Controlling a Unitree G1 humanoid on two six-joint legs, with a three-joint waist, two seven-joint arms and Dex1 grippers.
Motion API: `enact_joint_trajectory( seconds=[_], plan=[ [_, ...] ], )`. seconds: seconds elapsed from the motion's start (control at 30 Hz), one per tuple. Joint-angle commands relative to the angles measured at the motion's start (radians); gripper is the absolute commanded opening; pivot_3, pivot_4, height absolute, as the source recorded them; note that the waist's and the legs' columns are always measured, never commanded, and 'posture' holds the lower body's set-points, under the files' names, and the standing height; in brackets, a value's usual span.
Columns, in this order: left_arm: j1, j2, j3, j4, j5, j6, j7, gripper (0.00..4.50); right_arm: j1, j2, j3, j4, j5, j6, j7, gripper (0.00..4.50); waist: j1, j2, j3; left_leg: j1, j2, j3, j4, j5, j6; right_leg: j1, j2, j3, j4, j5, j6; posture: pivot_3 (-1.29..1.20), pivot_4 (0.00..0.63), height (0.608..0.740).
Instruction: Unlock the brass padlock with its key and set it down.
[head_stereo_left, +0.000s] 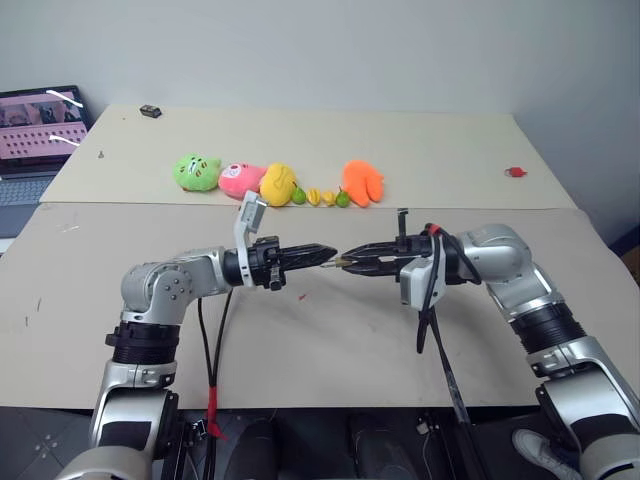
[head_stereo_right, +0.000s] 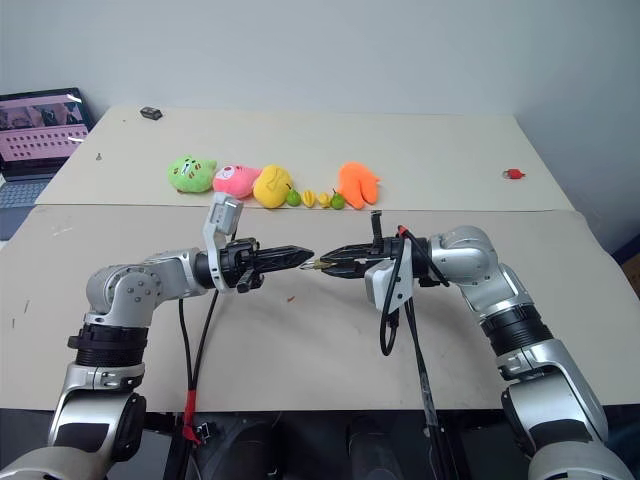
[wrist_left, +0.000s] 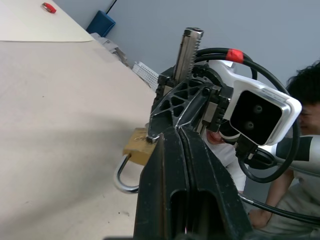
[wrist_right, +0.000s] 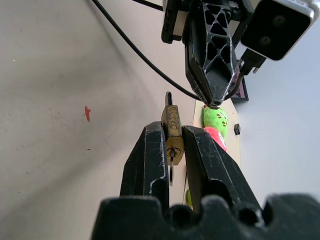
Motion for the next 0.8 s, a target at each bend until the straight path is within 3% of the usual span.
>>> enact_joint_trajectory(
  seconds=[0.03, 0.8],
  plan=[
    [-0.022, 0.001, 0.003, -0.008, -0.002, -0.006, -0.009, 0.06, -0.031, -0.001, -0.037, -0.007, 0.01, 0.003, -0.022, 0.12, 0.0, 0.0, 0.0, 0.0, 0.0, 0.0, 0.0, 0.0, 0.0, 0.0, 0.0, 0.0, 0.0, 0.0, 0.0, 0.0, 0.15, 0.717],
    [-0.062, -0.025, 0.057, 0.055, -0.032, 0.011, 0.039, 0.06, -0.058, -0.009, -0.067, -0.007, 0.043, 0.014, -0.015, 0.12, 0.0, 0.0, 0.0, 0.0, 0.0, 0.0, 0.0, 0.0, 0.0, 0.0, 0.0, 0.0, 0.0, 0.0, 0.0, 0.0, 0.15, 0.717]
  ],
)
